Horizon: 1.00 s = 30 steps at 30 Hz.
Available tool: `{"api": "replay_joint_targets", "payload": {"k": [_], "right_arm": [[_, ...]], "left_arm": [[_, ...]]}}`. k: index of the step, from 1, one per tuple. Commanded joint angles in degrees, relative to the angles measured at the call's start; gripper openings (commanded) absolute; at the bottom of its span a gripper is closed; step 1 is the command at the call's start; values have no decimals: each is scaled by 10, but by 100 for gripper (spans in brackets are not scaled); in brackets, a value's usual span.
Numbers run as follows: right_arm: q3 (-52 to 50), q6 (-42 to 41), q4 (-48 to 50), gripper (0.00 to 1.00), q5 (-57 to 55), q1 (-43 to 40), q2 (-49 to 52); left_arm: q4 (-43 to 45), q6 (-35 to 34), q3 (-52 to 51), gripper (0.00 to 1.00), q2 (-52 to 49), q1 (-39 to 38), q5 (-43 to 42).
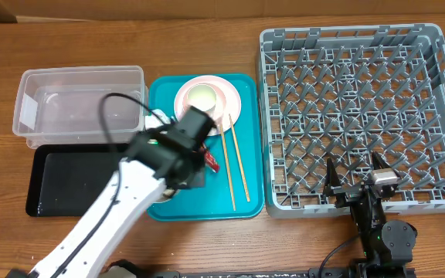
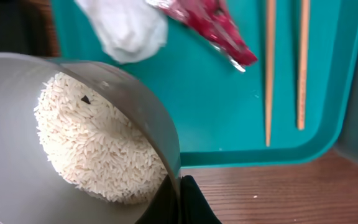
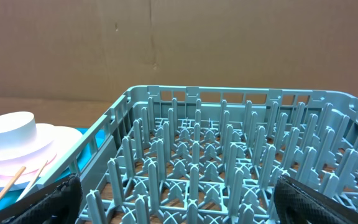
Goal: Sort waste into correct bins and load items into the dishwasher
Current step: 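Lift the rice bowl with the left gripper toward the black tray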
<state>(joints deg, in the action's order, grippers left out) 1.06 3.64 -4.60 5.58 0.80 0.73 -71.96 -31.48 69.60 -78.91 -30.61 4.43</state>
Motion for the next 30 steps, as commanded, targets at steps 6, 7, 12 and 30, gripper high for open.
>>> {"api": "replay_joint_targets", "payload": {"k": [6,7,12,30], "right_arm": [[-6,2,2,100,1,-2,-6],[-6,2,2,100,1,-2,-6],[-6,2,2,100,1,-2,-6],[-6,2,2,100,1,-2,-6]], "left_arm": [[1,105,12,4,41,194,-69],[6,113,9,4,41,216,-79],[46,161,-22,4,41,348,-171],[212,290,-171,4,40,669,-481]]}}
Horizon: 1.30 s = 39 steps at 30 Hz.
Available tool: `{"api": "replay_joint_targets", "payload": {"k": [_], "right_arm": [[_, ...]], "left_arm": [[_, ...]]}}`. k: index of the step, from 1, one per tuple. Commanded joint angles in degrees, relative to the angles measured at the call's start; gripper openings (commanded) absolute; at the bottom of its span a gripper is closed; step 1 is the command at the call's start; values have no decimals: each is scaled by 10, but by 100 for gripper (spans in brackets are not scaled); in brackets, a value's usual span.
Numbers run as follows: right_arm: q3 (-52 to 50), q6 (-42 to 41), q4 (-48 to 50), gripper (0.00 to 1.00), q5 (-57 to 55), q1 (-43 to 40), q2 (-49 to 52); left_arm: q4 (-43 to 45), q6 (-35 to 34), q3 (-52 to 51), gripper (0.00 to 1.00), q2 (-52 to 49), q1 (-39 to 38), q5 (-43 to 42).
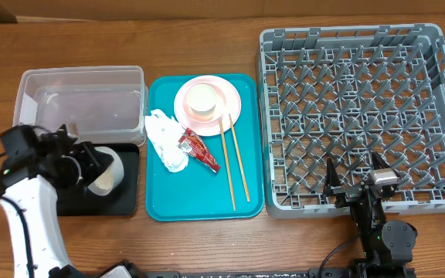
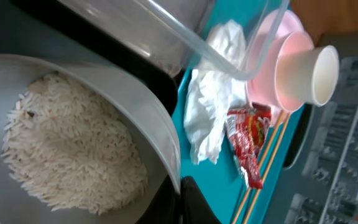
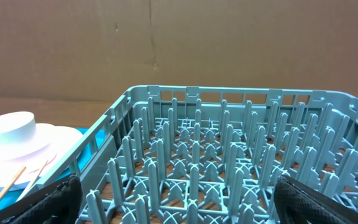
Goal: Sort waste into correct bins and load items into the dishwasher
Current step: 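Lift the rice bowl with the left gripper toward the black tray, then tip the bowl with the left gripper, pouring rice onto the black tray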
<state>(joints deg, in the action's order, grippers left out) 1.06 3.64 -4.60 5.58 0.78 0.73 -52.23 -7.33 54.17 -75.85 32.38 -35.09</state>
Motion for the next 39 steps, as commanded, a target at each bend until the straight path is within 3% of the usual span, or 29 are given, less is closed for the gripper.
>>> {"api": "replay_joint_targets", "payload": {"k": [1,14,39], "right_arm": [[-6,2,2,100,1,-2,-6],[-6,2,2,100,1,-2,-6],[-6,2,2,100,1,-2,-6]], "left_arm": [[20,54,-23,4,10,53,-103],[164,87,-130,4,9,191,-359],[181,118,-139,4,-64,270,-549]]}}
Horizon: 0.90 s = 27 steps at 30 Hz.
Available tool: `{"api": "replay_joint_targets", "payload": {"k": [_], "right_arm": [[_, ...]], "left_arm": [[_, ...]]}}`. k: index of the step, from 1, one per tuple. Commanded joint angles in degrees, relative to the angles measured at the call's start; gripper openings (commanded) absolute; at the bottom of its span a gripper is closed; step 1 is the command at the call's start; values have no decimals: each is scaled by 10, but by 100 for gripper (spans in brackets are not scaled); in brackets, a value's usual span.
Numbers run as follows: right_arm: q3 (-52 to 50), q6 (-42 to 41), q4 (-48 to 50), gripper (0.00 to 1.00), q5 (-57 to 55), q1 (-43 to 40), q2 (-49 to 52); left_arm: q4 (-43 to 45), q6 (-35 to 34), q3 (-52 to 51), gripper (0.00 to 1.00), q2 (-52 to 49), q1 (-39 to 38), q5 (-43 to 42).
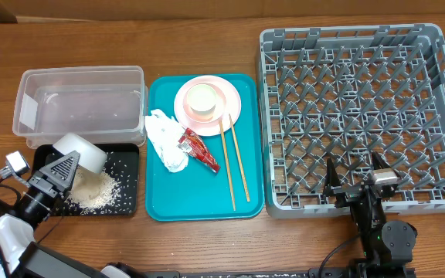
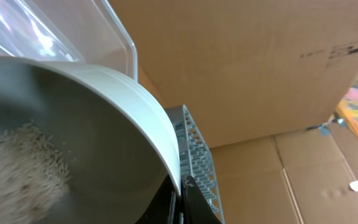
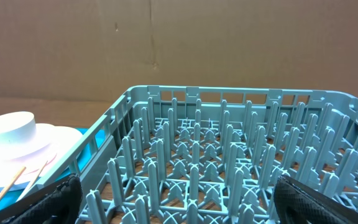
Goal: Sort waste into correct bins and load items into the dishwasher
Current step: 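Tip the bowl with the left gripper, pouring rice onto the black tray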
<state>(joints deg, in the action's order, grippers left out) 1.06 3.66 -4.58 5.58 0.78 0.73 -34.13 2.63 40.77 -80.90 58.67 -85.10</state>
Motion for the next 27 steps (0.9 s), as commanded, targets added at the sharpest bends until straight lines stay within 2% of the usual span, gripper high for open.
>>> {"api": "replay_joint_targets", "payload": {"k": [1,9,14,17,27], "right_arm": [[-6,2,2,100,1,-2,-6],[-6,2,2,100,1,-2,-6],[-6,2,2,100,1,-2,-6],[-6,2,2,100,1,-2,-6],[-6,2,2,100,1,-2,-6]], "left_arm": [[-5,17,-5,4,-16,7,-56],[-8,16,-5,4,-18,7,-56],[-17,-20,-5,4,-17,7,-56],[-20,2,-5,4,-16,7,-56],[-15,-30,-5,4,-15,7,-56]]}}
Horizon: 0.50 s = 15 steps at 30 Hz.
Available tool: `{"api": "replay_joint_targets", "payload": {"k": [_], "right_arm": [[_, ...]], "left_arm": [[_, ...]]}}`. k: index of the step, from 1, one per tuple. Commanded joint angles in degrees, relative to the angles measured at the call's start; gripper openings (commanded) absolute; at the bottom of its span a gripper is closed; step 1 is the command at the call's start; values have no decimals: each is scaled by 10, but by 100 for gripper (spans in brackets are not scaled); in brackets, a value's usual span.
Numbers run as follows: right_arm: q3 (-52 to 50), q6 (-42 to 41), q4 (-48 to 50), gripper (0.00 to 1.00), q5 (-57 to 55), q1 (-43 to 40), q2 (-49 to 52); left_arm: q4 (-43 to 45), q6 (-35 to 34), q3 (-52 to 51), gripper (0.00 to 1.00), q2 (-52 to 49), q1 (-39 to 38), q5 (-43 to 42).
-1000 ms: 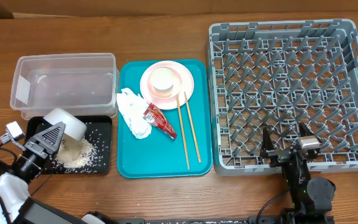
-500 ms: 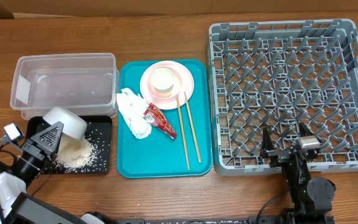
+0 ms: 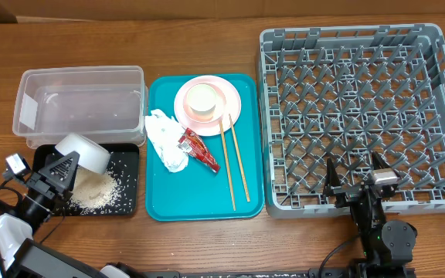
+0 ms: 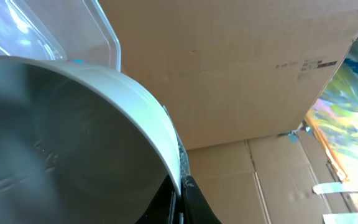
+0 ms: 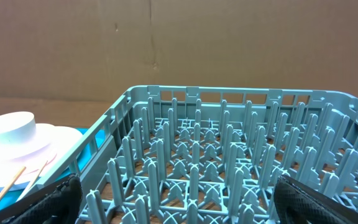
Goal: Sort waste into correct bins and load items into the dishwasher
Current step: 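Tip the bowl with the left gripper, pouring rice onto the black tray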
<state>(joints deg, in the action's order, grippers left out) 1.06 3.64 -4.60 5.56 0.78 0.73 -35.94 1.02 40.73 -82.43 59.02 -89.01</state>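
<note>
My left gripper (image 3: pixel 66 163) is shut on the rim of a white bowl (image 3: pixel 83 152), tipped on its side over the black tray (image 3: pixel 127 202). In the left wrist view the bowl (image 4: pixel 73 143) looks bare inside, with my left gripper (image 4: pixel 180 186) pinching its rim. A heap of rice (image 3: pixel 93 189) lies in the black tray. On the teal tray (image 3: pixel 199 197) are a crumpled napkin (image 3: pixel 164 139), a red wrapper (image 3: pixel 198 148), two chopsticks (image 3: pixel 234 161) and a cup on a pink plate (image 3: pixel 205 100). My right gripper (image 3: pixel 357 177) stands open at the front edge of the grey rack (image 3: pixel 361 108).
A clear plastic bin (image 3: pixel 79 104) stands behind the black tray. In the right wrist view the grey rack (image 5: pixel 216 155) fills the foreground, with the cup and plate (image 5: pixel 17 143) at its left. A cardboard wall rises behind the table.
The last rice has left the bowl, which now looks bare inside. The bowl has tipped slightly further over the black tray. The right arm has not moved.
My left gripper held the rice-filled bowl over the teal tray. Then it was over the black tray, still full. Then the bowl was tipped and rice lay heaped in the tray. Now the bowl looks bare.
</note>
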Motion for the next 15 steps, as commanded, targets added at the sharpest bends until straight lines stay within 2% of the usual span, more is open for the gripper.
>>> {"api": "replay_joint_targets", "payload": {"k": [1,3,6,15], "right_arm": [[-6,2,2,100,1,-2,-6],[-6,2,2,100,1,-2,-6],[-6,2,2,100,1,-2,-6],[-6,2,2,100,1,-2,-6]], "left_arm": [[3,-24,-5,4,0,3,-17],[27,-24,-5,4,0,3,-17],[29,-59,-5,4,0,2,-17],[30,-55,-5,4,0,2,-17]]}}
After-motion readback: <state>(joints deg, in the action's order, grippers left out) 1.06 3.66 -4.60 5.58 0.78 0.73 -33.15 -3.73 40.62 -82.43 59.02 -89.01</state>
